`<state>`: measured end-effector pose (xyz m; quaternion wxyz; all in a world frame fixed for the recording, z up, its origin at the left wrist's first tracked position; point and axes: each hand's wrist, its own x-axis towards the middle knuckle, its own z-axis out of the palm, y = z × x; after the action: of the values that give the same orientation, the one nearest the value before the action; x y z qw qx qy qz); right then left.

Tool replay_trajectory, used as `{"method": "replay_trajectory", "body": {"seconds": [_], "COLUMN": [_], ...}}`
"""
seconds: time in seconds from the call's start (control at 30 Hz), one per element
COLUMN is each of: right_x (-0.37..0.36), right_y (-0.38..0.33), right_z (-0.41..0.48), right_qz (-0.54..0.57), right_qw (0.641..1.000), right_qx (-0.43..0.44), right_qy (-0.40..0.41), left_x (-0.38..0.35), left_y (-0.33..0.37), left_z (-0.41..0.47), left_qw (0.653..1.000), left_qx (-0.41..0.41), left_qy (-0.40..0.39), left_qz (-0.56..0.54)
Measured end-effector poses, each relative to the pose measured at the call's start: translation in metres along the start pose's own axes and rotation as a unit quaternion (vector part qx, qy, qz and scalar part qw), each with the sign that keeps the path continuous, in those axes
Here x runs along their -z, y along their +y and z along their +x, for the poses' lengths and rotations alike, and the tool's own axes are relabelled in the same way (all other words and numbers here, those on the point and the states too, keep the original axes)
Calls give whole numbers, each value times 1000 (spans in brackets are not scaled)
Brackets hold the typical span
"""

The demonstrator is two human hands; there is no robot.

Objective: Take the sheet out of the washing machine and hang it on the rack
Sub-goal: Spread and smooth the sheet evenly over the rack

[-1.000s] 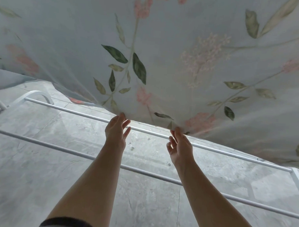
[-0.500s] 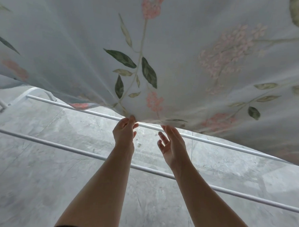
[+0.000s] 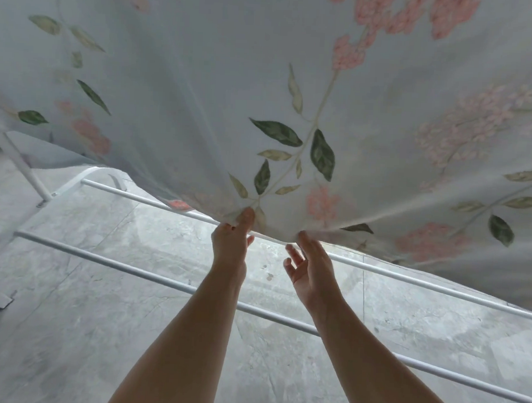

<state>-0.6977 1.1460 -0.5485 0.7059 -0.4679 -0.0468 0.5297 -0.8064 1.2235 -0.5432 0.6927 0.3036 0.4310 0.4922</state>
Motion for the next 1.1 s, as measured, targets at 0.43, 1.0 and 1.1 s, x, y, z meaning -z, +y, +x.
{"method": "replay_trajectory", "body": {"seconds": [0.43,1.0,1.1], "right_x": [-111,-137,-143], "right_y": [64,76,73], "right_z": [12,36,30], "right_qz": [41,-14,-2], "right_qw": [990,998,997], "right_qx": [-81,-30,-50], "right_qy": [-108,47,53], "left_x": [97,131,126], "left_y": [122,113,119], "left_z": [68,107,108], "left_qw": [973,991,993], "left_qx": [-88,-63,-32], "left_qy": [43,67,75], "left_qz": [-210,-97,-79]}}
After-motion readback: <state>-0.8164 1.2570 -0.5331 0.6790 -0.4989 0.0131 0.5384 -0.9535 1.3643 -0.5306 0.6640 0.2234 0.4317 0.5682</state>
